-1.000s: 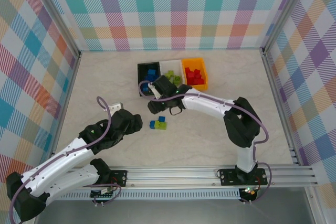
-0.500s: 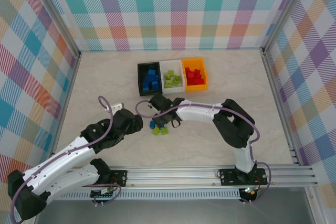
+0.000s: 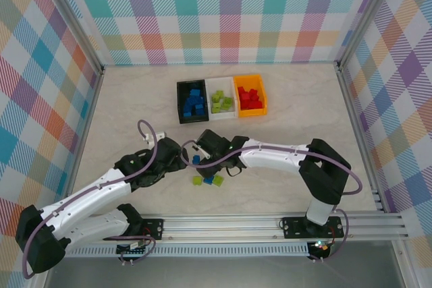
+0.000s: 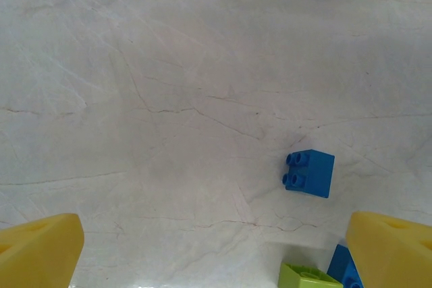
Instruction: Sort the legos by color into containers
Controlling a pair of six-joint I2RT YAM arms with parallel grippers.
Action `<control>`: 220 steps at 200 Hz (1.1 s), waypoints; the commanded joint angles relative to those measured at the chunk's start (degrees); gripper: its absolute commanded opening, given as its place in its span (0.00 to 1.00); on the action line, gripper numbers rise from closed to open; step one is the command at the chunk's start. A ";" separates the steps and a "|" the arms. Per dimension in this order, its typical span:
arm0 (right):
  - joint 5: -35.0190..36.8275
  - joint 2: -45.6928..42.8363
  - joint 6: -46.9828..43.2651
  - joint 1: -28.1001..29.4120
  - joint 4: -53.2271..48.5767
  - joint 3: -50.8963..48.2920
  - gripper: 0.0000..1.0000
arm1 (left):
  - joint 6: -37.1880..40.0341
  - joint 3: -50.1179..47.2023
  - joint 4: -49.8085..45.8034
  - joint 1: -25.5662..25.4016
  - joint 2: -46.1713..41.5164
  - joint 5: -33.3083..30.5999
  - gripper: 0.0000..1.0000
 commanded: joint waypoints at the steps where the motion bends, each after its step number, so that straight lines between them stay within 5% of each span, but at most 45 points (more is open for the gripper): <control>1: -2.77 4.84 2.59 -1.05 1.72 4.13 0.73 | 0.38 1.56 -1.54 0.32 -2.33 -1.93 1.00; 95: -3.45 15.23 6.53 -1.02 5.57 11.04 0.70 | -1.97 0.64 -7.56 0.59 -12.05 -7.92 1.00; 220: -0.76 13.72 7.02 -1.45 6.41 10.68 0.34 | -1.68 0.07 -7.34 0.70 -12.25 -7.06 1.00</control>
